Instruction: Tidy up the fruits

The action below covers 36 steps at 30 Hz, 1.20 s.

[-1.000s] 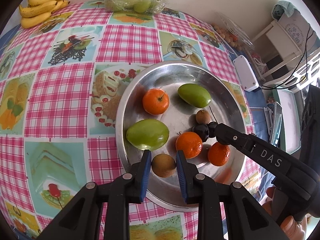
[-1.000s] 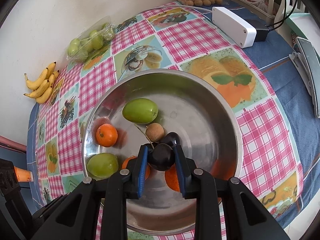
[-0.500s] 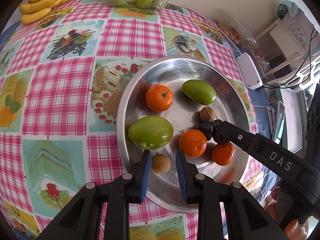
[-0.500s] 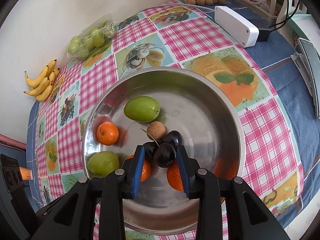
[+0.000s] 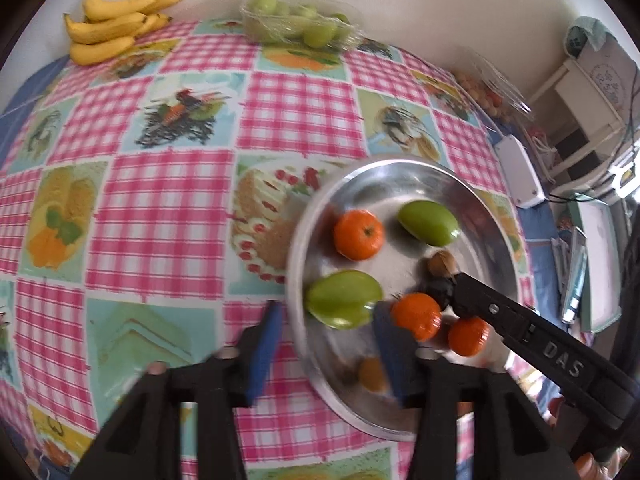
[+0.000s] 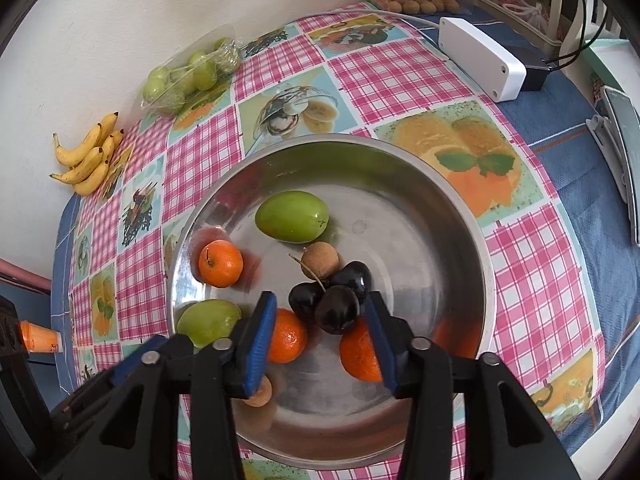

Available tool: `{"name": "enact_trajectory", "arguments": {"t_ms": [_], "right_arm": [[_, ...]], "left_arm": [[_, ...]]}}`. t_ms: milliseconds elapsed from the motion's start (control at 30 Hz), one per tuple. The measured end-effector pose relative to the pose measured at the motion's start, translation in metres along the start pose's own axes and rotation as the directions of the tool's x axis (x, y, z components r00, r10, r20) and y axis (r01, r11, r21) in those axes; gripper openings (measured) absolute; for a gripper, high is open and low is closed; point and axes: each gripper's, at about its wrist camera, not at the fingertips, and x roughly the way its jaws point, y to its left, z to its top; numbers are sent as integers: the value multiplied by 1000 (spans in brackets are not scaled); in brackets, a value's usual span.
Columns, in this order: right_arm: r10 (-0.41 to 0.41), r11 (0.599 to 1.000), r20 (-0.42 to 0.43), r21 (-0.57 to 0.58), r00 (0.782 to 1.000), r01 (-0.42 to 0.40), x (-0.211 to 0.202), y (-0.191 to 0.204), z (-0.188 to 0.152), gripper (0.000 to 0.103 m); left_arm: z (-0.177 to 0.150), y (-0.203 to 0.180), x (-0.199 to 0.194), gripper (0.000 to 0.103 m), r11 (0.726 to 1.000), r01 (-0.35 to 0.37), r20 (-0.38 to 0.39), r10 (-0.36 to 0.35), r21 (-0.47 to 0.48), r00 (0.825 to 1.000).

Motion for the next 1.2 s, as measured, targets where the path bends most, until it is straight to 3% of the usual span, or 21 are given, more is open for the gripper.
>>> {"name": "enact_trajectory", "arguments": {"t_ms": [100, 200, 433, 500, 1033, 1100, 1200], "right_arm": [[-5, 1000, -1, -22, 1000, 5, 1, 4, 0, 68], [-11, 999, -5, -39, 1000, 11, 4, 7, -1, 76], [-27, 999, -17, -45, 999, 26, 9, 6, -3, 79], [-32, 998, -18, -52, 999, 31, 10, 7, -3, 86], [-24, 998, -12, -58, 1000, 24, 11, 10, -3, 89], [-22, 998, -11, -61, 1000, 22, 11, 10, -3, 96], [-20, 998, -5, -64, 1000, 20, 11, 11, -3, 98]], "left_arm": [[2, 10, -1, 68, 999, -28, 6, 28, -30, 1000], [2, 17, -1, 79, 997, -66, 15, 67, -46, 998], [5, 30, 1, 100, 988, -126, 27, 129, -86, 991], [6, 34, 2, 101, 987, -125, 26, 128, -98, 991], [8, 47, 1, 103, 972, -193, 45, 200, -131, 979], [7, 49, 1, 103, 968, -210, 47, 218, -134, 975], [8, 52, 1, 103, 967, -211, 47, 219, -142, 975]]}}
